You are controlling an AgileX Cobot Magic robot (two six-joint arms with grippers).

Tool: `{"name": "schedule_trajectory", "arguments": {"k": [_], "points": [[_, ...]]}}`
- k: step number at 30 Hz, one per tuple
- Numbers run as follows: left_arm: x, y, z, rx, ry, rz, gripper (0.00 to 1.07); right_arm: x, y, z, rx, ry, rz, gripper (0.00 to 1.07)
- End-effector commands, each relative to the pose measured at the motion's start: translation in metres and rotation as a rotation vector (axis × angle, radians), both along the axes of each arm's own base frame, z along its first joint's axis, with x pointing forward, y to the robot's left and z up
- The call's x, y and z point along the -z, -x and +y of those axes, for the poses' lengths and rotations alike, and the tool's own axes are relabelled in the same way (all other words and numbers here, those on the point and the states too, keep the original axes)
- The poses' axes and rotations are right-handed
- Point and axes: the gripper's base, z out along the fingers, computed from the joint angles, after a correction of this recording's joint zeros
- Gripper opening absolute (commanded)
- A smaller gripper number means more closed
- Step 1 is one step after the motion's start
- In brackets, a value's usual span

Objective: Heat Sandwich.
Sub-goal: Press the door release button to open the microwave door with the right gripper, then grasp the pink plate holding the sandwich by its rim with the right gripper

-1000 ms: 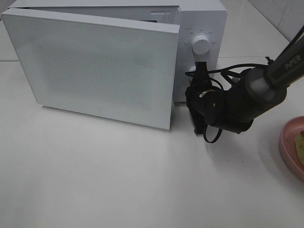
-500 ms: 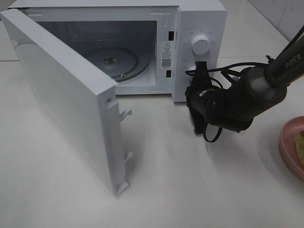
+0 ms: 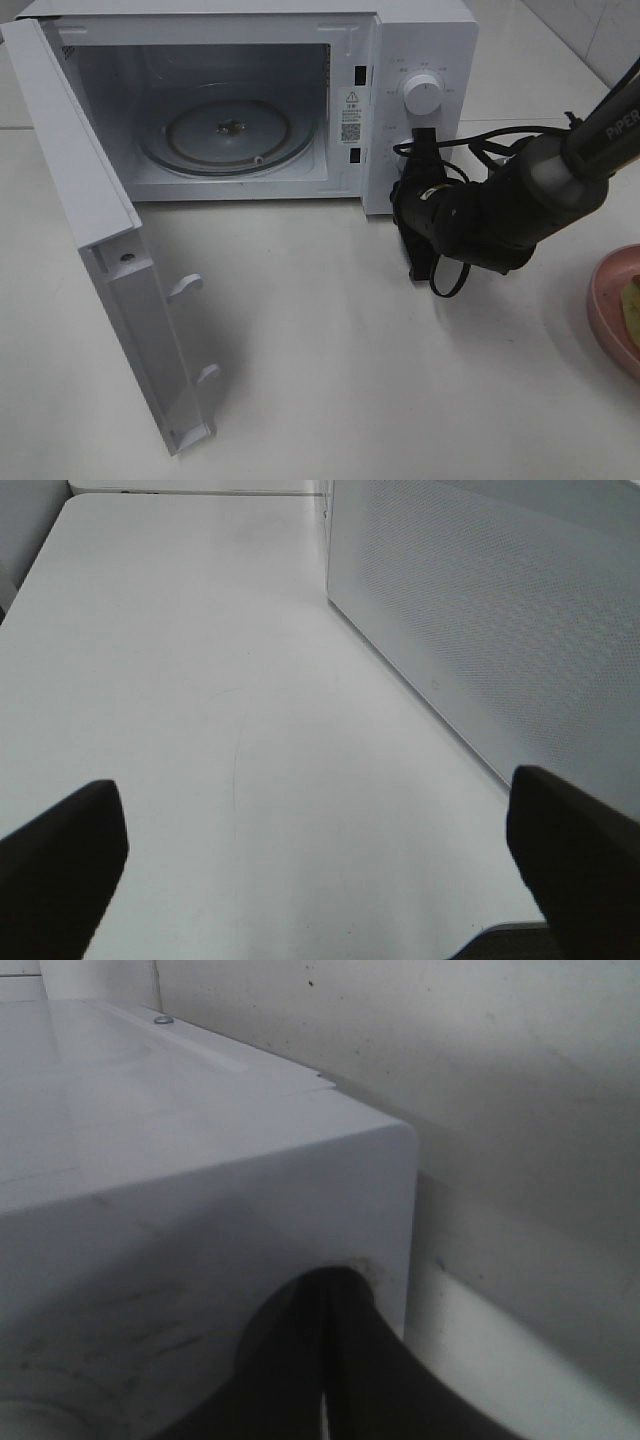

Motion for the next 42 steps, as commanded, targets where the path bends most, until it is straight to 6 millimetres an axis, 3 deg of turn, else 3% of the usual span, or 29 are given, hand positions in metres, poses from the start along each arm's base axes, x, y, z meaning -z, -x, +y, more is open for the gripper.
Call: {"name": "schedule_trajectory", "arguments": {"k": [1,13,29,38,42], "points": [[0.0,0.003,0.0,0.005,0.005,-0.027,0.98,-0.045,-0.035,-0.02,0.078,0.036,-0.348,0.0],[0.0,0.003,0.0,0.005,0.005,-0.027,0.98,-0.023,0.011,-0.01,-0.008,0.022,-0.189,0.0],[0.0,0.003,0.0,0.005,0.005,-0.027,0.98,-0.03,0.059,-0.02,-0.164,0.091,-0.005,0.0],[0.0,0.003,0.0,0.005,0.005,-0.027,0.98,-0.051,0.081,-0.021,-0.438,0.323,0.107,0.01],[0.0,0.003,0.0,0.005,0.005,-0.027,0.98,-0.065,0.09,-0.021,-0.674,0.558,0.086,0.03]]}}
